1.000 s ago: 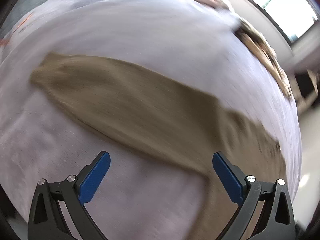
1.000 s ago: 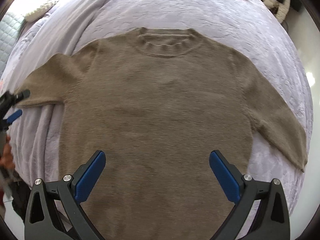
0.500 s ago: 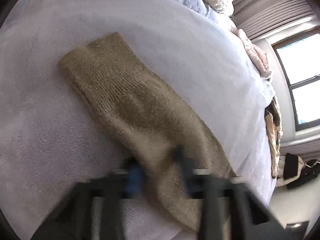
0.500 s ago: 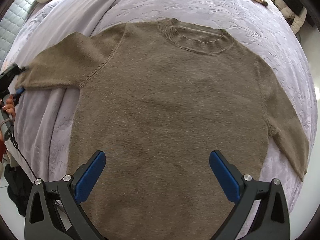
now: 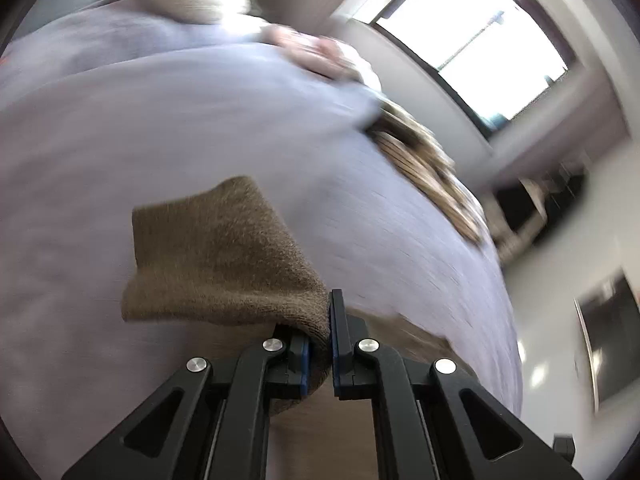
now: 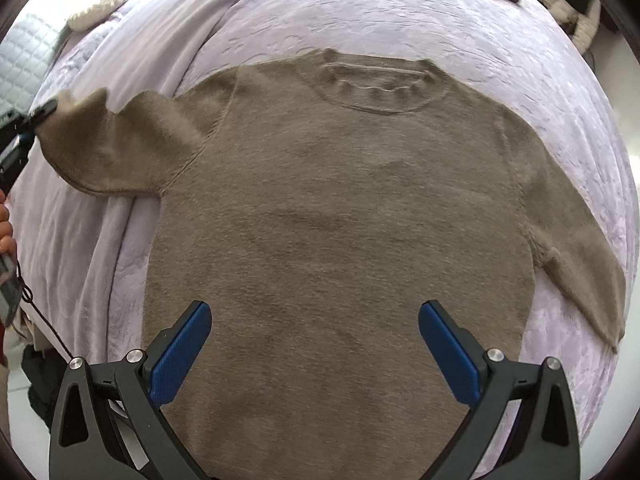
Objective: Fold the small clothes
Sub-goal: 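Grasp a sweater sleeve with the left gripper and fold it across the body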
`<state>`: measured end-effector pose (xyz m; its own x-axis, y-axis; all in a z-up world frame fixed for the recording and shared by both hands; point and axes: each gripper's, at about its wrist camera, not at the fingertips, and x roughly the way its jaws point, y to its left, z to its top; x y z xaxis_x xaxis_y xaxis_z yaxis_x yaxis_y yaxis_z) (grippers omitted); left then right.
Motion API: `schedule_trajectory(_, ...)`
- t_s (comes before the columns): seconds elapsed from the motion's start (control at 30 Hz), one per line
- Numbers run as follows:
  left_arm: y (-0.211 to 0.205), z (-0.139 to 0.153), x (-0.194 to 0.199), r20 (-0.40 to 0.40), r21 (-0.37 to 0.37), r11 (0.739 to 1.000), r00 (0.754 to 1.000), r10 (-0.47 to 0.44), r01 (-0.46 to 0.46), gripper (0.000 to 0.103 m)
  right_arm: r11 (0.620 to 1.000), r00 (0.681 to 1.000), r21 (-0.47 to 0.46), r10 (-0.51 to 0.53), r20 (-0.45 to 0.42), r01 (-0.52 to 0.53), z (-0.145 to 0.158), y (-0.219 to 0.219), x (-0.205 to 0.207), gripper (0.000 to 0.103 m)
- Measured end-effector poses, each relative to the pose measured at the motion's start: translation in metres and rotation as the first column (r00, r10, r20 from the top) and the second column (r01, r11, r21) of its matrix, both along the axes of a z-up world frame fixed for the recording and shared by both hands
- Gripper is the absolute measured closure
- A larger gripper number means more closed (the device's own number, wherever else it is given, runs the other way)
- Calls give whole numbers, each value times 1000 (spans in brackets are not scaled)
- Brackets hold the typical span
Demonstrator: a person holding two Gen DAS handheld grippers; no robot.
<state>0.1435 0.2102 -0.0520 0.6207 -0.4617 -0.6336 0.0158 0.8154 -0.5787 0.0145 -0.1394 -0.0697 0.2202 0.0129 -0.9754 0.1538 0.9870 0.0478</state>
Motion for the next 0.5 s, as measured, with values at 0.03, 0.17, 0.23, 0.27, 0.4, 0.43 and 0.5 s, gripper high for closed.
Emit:
schedule_trajectory(0.03,-25,4,5,11,6,999,999,-49,49,95,1000,1000,4,-12,3,12,1,-6,-2,0)
schedule_trajectory(0.17,-120,2,13,-3,14,978,978,-210,210,95,997,997,18,-79,8,79,2,-37,-17,0)
schedule_trajectory(0.23,-161,-8,13,-30,15,962,961,-273,274,95,994,994,21,-112,5,111,0,-52,-25,0)
schedule_trajectory(0.27,-178,-15,9,-45,28,952,952,-303,304,95,991,992,22,-129,1,129,-2,-59,-29,0)
schedule_trajectory(0.4,-235,-49,-12,-162,224,901,926,-341,371,64,981,981,30,-190,-23,191,-16,-85,-48,0)
schedule_trajectory(0.43,-243,-56,-14,-183,260,889,923,-339,378,31,979,979,32,-203,-31,204,-19,-91,-52,0)
schedule_trajectory(0.5,-247,-60,-26,-180,340,872,934,-308,353,13,975,975,32,-218,-39,219,-24,-97,-58,0)
